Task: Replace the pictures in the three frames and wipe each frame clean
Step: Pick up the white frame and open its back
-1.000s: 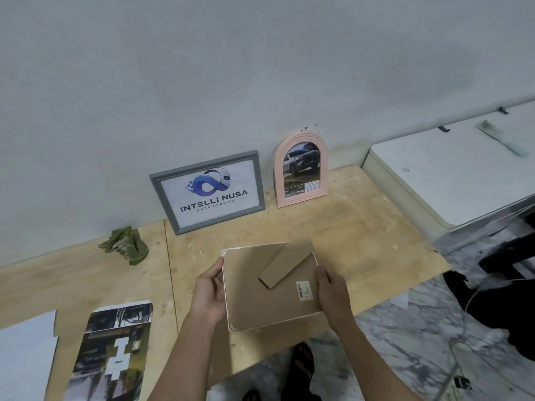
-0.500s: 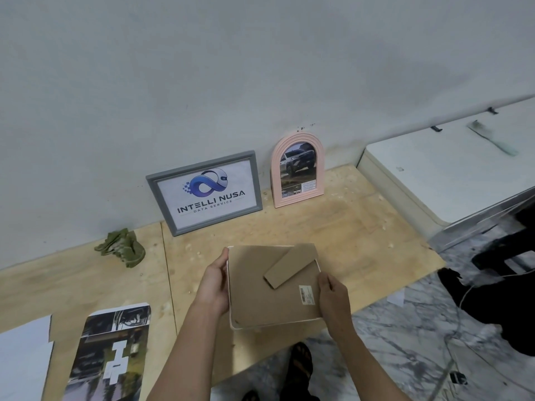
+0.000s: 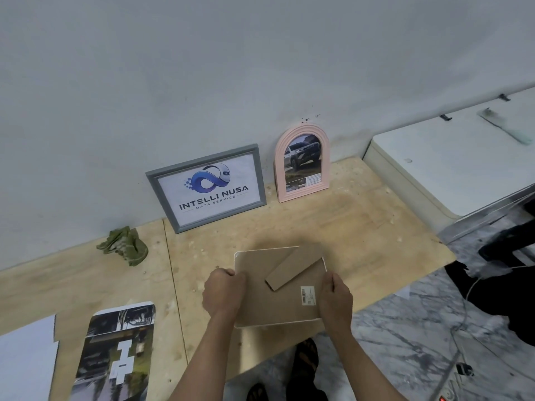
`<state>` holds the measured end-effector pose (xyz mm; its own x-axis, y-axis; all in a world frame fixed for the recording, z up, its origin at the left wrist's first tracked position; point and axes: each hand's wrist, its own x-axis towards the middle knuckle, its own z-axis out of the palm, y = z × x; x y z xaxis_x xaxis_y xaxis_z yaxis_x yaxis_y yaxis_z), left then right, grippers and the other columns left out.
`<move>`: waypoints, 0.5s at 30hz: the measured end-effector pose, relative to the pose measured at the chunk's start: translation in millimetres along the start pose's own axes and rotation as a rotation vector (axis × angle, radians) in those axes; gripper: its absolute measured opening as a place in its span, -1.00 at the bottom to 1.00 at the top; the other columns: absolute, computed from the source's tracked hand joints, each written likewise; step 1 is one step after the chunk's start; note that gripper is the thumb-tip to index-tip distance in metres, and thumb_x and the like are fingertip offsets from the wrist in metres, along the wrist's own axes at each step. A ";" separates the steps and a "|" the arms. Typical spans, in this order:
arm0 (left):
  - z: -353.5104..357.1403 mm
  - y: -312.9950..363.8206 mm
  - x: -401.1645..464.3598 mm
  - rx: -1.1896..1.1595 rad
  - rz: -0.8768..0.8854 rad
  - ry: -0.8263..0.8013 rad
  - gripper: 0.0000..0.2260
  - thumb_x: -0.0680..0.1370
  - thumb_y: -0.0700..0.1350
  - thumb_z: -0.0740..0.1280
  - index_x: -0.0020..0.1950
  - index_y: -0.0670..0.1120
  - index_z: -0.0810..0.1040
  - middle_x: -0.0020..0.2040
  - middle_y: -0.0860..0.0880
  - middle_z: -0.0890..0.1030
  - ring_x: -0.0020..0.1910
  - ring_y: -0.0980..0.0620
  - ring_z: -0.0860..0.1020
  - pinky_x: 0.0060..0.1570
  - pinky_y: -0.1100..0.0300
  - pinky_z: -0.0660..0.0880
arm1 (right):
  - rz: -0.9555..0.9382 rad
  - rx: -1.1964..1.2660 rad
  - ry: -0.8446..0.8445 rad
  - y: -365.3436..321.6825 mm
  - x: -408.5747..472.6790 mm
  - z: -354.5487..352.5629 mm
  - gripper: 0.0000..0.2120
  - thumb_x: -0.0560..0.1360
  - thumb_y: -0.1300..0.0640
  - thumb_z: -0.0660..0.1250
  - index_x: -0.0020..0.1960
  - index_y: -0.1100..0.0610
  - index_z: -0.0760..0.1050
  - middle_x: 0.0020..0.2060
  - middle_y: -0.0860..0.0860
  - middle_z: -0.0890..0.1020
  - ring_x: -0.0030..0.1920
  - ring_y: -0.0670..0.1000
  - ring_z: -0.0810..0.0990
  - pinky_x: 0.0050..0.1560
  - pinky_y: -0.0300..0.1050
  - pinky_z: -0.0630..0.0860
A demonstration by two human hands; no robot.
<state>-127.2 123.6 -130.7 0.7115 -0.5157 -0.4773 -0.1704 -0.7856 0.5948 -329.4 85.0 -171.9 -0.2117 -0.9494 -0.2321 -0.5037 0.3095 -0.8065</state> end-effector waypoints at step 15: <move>7.2 -11.8 31.9 -0.383 -0.081 -0.221 -0.93 0.45 -0.17 0.43 -0.25 -0.09 0.63 -0.28 -0.07 0.62 -0.26 -0.11 0.55 -0.24 0.05 0.51 | 0.049 0.047 -0.022 19.3 17.5 11.7 -0.62 0.65 0.05 0.06 -0.21 0.25 0.41 -0.36 0.10 0.51 -0.30 0.10 0.48 -0.30 -0.06 0.34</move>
<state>-107.4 114.0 -157.7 0.5425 -0.5509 -0.6342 0.1741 -0.6648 0.7265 -333.0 73.7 -198.0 -0.2164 -0.9344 -0.2829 -0.4531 0.3528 -0.8187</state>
